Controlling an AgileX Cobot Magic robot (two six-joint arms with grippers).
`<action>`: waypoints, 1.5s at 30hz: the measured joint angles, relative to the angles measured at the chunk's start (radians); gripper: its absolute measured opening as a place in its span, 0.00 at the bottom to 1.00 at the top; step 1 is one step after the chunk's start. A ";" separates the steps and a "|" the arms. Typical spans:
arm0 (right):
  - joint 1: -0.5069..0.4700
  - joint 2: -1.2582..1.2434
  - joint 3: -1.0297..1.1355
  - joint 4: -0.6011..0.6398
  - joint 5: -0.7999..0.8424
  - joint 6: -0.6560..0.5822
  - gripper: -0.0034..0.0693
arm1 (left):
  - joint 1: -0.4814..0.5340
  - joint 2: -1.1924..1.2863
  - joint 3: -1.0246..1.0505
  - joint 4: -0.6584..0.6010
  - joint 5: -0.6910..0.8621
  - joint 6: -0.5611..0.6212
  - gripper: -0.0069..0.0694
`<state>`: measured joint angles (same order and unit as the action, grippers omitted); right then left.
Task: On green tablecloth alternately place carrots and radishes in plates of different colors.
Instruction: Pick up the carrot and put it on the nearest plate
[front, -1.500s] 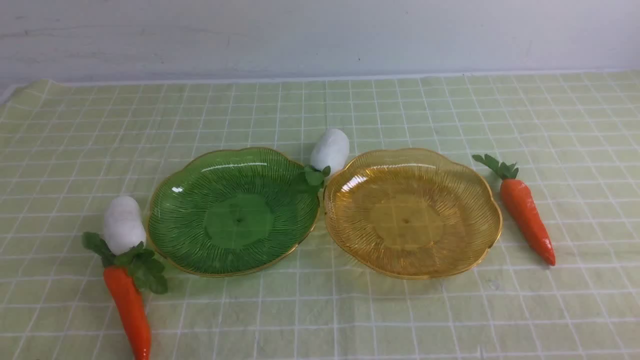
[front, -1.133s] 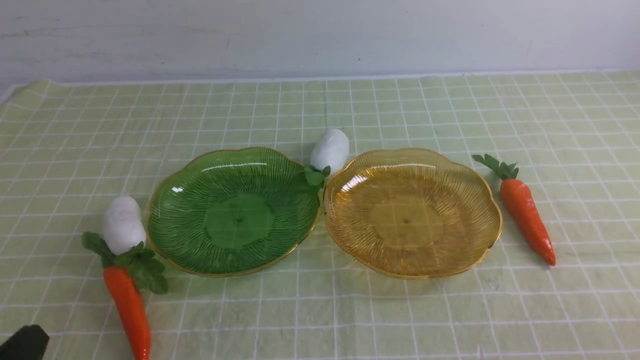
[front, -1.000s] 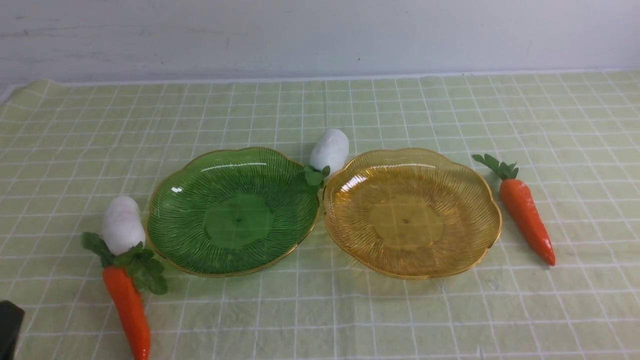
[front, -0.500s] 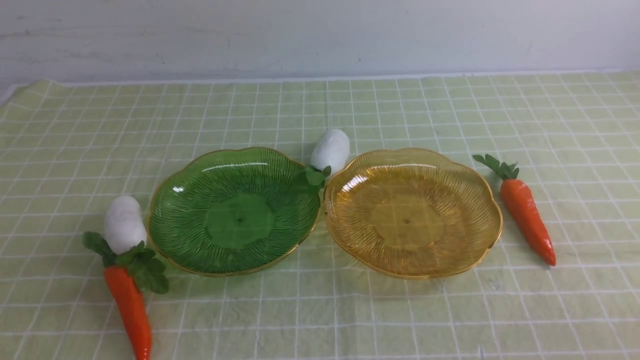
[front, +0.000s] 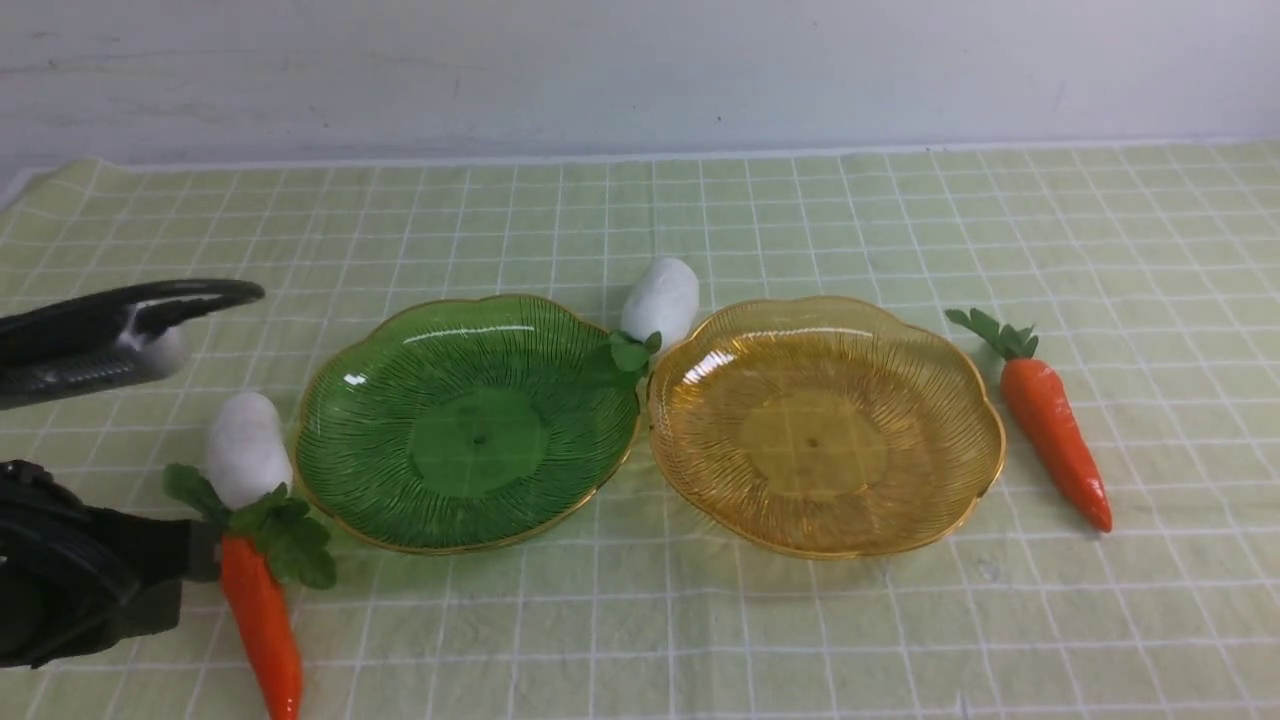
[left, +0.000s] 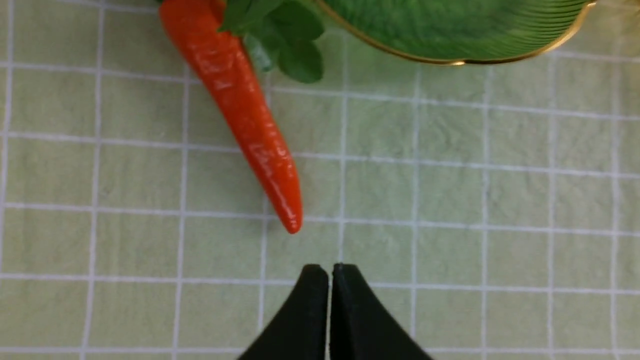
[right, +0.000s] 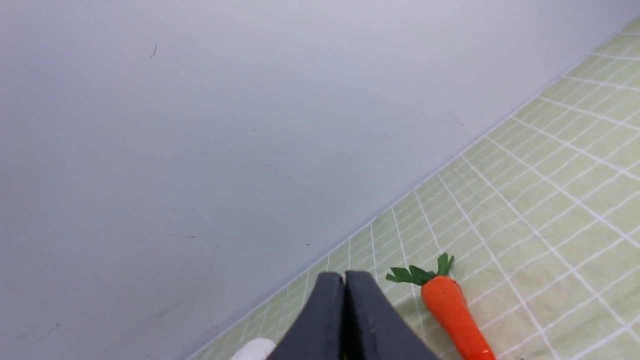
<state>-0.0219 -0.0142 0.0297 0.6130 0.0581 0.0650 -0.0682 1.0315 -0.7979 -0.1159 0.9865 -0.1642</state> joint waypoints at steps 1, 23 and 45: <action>0.000 0.000 0.000 0.000 0.000 -0.003 0.03 | 0.000 0.010 -0.001 0.005 0.000 -0.004 0.08; 0.017 0.643 -0.668 -0.117 0.720 -0.288 0.03 | 0.000 0.499 -0.005 0.043 -0.261 -0.052 0.70; -0.022 1.193 -1.031 -0.442 0.844 -0.159 0.04 | -0.002 0.234 -0.030 0.267 -0.051 -0.252 0.36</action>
<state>-0.0442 1.1788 -1.0016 0.1714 0.9024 -0.0942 -0.0701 1.2655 -0.8284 0.1506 0.9352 -0.4163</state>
